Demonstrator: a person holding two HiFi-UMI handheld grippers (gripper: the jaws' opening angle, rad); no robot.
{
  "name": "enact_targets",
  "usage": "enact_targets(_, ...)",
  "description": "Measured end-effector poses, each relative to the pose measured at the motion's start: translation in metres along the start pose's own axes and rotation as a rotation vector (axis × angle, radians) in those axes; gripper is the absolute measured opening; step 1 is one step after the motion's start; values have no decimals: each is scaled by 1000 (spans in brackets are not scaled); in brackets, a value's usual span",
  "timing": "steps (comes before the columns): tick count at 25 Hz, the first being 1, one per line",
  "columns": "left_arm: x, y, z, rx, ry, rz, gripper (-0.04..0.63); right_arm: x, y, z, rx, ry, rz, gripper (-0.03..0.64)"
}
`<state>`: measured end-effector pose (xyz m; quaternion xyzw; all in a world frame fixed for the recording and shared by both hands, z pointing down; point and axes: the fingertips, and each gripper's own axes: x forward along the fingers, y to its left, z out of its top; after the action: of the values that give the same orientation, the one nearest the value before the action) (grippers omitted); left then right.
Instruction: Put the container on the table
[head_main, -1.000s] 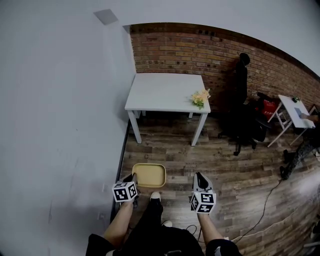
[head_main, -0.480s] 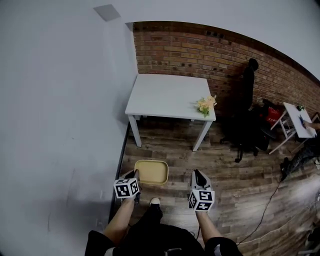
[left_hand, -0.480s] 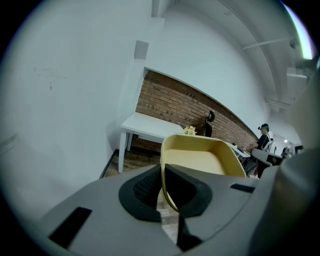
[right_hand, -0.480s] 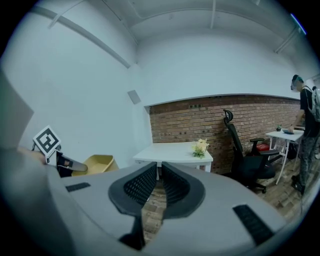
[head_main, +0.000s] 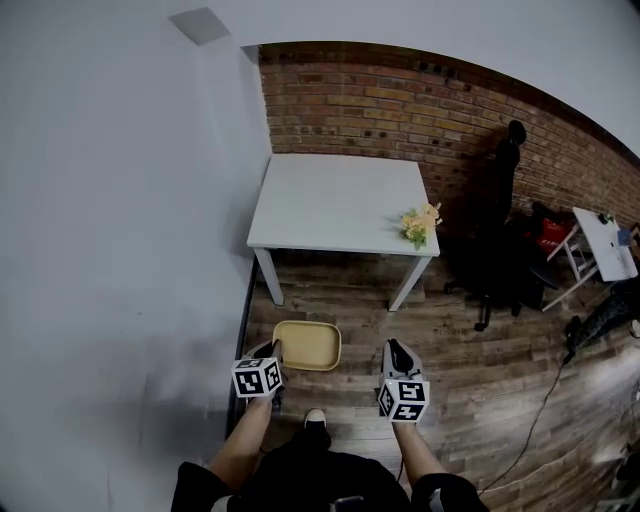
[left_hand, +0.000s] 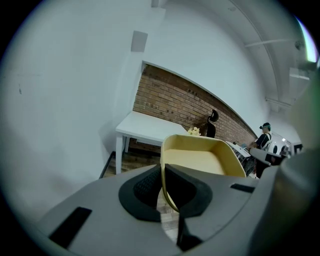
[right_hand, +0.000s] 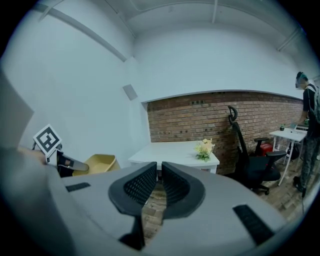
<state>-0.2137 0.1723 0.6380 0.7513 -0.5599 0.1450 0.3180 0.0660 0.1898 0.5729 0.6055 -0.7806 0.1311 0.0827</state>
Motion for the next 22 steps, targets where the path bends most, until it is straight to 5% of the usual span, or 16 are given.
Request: enact_targets(22, 85, 64, 53, 3, 61, -63, 22, 115, 19, 13, 3, 46, -56, 26)
